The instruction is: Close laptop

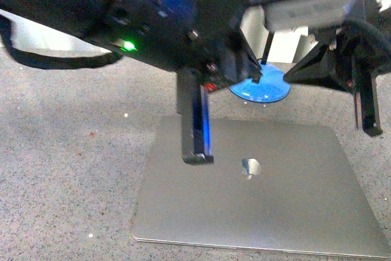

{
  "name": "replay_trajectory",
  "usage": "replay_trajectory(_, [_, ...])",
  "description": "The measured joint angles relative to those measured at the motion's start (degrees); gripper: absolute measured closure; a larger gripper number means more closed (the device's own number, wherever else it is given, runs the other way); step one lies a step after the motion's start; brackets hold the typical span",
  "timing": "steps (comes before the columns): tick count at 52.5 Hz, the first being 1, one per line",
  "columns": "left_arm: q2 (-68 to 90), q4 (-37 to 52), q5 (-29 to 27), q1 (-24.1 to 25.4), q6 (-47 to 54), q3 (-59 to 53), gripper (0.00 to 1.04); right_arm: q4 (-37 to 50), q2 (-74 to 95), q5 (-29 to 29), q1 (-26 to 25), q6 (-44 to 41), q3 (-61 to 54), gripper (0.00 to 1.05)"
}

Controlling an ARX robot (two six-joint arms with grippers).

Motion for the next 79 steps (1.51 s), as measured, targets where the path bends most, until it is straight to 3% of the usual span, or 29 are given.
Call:
replay_trajectory(12, [-10.5,6.4,-1.9,13.3,-16.6,-4.8,1.01,15.1,-3.7,5.5,-3.5,17.4,-3.5,1.02])
replay_trajectory(22, [-19.6,9.6,-1.4,27.1,-33.0,-10.8,1.01,20.1,-10.6,7.5,-4.4,36.3,-5.3,1.02])
replay_trajectory(26, [-22.7,8.9,-2.5,29.9,-36.9,-13.8,1.01,20.8,-13.6,8.8,-4.3,43.2,-6.3,1.02])
replay_trajectory(33, [-28.6,6.9,-3.5,29.6,-40.3,-17.6,1.01,19.9,-19.3,12.0,-3.8,49.4,-6.8,1.02])
replay_trajectory(36, [-32.0,14.7,-15.2,26.9,-45.6,-21.6,1.01,18.6,-22.0,11.9,-3.5,50.0,-7.4,1.02])
replay_trajectory(37, [-33.7,16.9,-18.3,26.4,-47.6,-23.5,1.01,20.0,-23.3,15.1,-2.8,51.3,-8.5,1.02])
replay_trajectory(40, [-38.4,17.0,-21.0,26.0,-50.5,-27.4,1.01,26.2,-27.8,26.4,-1.4,57.0,-13.7,1.02])
replay_trajectory(44, [-43.3,14.8,-21.6,25.9,-52.1,-30.9,1.01,27.0,-34.7,30.7,-1.2,60.6,-20.4,1.02])
replay_trajectory(59, [-54.6,15.0,-21.7,25.8,-53.4,-41.8,1.01,31.5,-48.9,28.0,-5.0,63.5,-39.5,1.02])
replay_trajectory(79, [-62.9,13.5,-21.7,25.8,-53.7,-48.0,1.01,32.5,-58.8,27.9,-4.9,63.6,-50.1,1.02])
